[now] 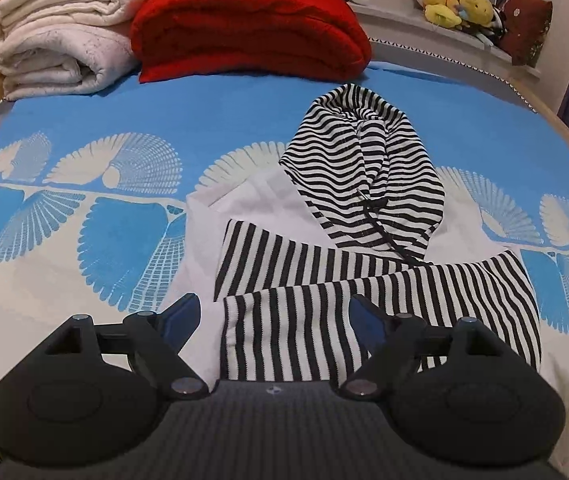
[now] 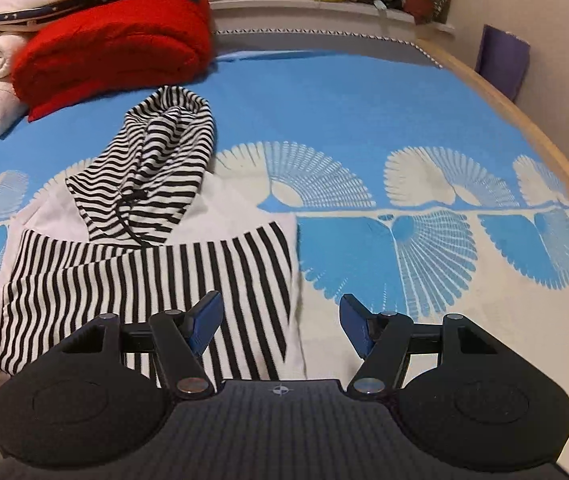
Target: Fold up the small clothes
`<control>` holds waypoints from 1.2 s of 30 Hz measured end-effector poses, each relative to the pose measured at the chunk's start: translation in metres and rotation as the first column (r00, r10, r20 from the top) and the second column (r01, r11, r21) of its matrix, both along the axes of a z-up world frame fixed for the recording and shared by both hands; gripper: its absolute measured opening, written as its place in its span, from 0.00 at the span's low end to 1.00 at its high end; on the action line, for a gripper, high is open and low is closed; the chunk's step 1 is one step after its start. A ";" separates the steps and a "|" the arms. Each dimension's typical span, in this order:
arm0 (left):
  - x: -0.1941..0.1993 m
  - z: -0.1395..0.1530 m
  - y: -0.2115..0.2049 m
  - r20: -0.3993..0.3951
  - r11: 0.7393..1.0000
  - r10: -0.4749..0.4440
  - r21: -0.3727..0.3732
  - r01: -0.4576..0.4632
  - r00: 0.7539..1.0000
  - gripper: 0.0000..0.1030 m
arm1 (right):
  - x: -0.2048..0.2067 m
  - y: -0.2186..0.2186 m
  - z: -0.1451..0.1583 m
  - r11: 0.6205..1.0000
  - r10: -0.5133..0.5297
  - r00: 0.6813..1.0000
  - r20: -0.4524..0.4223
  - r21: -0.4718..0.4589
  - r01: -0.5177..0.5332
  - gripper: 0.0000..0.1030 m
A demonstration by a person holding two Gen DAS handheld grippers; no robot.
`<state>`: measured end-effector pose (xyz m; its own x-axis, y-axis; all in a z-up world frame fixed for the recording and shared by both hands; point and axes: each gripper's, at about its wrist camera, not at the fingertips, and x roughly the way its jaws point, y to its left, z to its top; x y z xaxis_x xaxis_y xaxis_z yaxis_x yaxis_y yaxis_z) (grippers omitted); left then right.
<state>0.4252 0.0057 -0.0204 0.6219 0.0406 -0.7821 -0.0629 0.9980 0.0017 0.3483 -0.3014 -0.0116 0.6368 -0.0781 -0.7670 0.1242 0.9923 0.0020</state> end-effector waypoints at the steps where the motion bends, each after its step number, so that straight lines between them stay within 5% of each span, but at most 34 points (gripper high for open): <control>1: 0.000 0.000 -0.002 0.004 1.000 -0.004 0.006 0.004 1.000 0.83 | 0.000 -0.002 0.000 1.000 -0.003 1.000 -0.003 0.002 0.003 0.64; 10: -0.008 0.008 -0.019 0.119 0.995 -0.070 0.075 0.061 0.990 0.74 | 0.000 -0.015 0.003 1.000 -0.012 1.000 -0.007 0.024 0.012 0.65; 13: -0.007 0.008 -0.024 0.141 0.993 -0.093 0.091 0.081 0.986 0.54 | 0.001 -0.022 0.003 0.999 -0.020 1.000 -0.012 0.034 0.021 0.65; 15: -0.005 0.008 -0.026 0.151 0.990 -0.110 0.101 0.095 0.982 0.27 | 0.002 -0.027 0.002 0.999 -0.027 0.999 -0.017 0.037 0.027 0.65; 18: 0.012 0.005 -0.031 0.137 0.990 -0.111 0.100 0.098 0.984 0.19 | 0.005 -0.033 -0.001 0.999 -0.031 0.999 -0.035 0.036 0.032 0.66; 25: 0.125 -0.002 -0.036 0.111 0.998 -0.059 0.024 0.057 0.992 0.19 | 0.011 -0.027 -0.013 0.997 0.061 0.995 -0.082 -0.049 -0.065 0.67; 33: 0.291 -0.035 -0.043 0.079 0.993 -0.116 0.005 0.115 0.990 0.19 | 0.021 -0.007 -0.031 0.985 0.131 0.981 -0.141 -0.096 -0.145 0.67; 35: 0.328 -0.045 -0.043 0.070 0.996 -0.092 0.017 0.091 0.993 0.22 | 0.024 -0.004 -0.035 0.980 0.146 0.976 -0.160 -0.109 -0.165 0.67; 36: 0.343 -0.049 -0.043 0.068 0.997 -0.071 0.024 0.069 0.995 0.31 | 0.025 -0.004 -0.038 0.978 0.150 0.974 -0.170 -0.116 -0.171 0.67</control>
<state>0.7680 -0.0371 -0.0692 0.6763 0.0112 -0.7365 0.0063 0.9998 0.0210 0.3732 -0.3049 -0.0494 0.5197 -0.0896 -0.8496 -0.0488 0.9898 -0.1342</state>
